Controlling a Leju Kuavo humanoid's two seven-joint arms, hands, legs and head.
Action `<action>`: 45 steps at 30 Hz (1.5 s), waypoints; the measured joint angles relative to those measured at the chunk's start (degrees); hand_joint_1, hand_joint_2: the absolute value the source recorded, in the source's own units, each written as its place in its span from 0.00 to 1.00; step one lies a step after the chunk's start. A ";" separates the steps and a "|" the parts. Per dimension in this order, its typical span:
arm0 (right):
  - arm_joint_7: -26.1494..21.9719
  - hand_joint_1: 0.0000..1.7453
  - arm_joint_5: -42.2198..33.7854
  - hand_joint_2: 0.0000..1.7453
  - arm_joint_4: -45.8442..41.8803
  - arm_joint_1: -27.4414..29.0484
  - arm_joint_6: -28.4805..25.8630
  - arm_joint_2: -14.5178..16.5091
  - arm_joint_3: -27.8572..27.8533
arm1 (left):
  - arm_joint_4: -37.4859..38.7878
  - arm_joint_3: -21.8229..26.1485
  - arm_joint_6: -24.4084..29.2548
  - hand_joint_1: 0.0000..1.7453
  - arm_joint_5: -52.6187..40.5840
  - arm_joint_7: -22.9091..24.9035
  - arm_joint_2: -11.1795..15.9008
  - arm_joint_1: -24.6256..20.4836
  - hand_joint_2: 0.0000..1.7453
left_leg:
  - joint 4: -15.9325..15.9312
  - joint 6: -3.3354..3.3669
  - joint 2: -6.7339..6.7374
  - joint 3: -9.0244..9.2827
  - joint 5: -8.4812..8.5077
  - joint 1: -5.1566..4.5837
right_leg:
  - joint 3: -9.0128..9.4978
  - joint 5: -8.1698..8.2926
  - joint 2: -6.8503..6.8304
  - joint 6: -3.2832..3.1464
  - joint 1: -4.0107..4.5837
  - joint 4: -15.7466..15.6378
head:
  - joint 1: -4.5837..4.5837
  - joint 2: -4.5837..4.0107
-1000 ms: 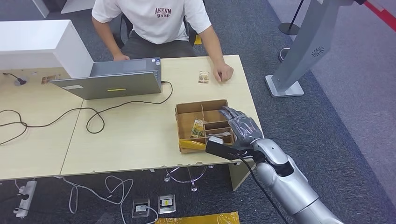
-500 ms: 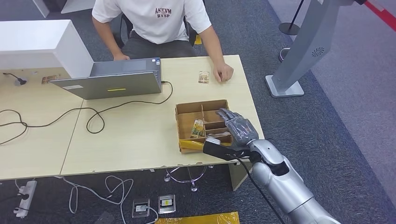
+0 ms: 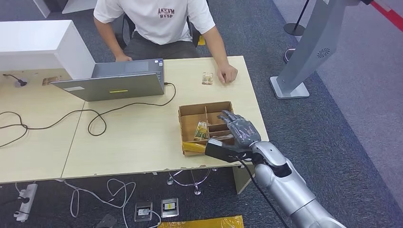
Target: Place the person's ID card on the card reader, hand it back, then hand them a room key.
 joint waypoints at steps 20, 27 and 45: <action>0.40 1.00 -1.25 1.00 1.89 -0.69 1.50 0.18 0.02 | 0.00 0.02 0.17 0.00 0.13 0.00 -0.01 0.00 0.00 | 0.00 0.00 0.00 0.01 0.00 0.00 | 0.00 0.00 0.00 0.00 0.00 0.00 | -0.01 0.00; 0.45 1.00 -1.37 1.00 1.89 -0.77 1.44 0.18 0.01 | 0.00 0.02 0.22 0.00 0.09 0.00 -0.02 0.01 0.00 | 0.00 0.00 0.00 0.00 0.00 0.00 | 0.00 0.00 0.00 0.00 0.00 0.00 | 0.00 0.00; -3.61 1.00 -2.42 1.00 0.78 -15.49 -0.25 -2.04 -8.33 | -0.03 0.02 0.72 0.00 -1.36 -1.32 -0.62 0.06 0.00 | 0.02 -0.01 0.01 0.04 0.02 -0.02 | 0.00 0.03 0.08 0.01 -0.01 0.00 | 0.00 0.00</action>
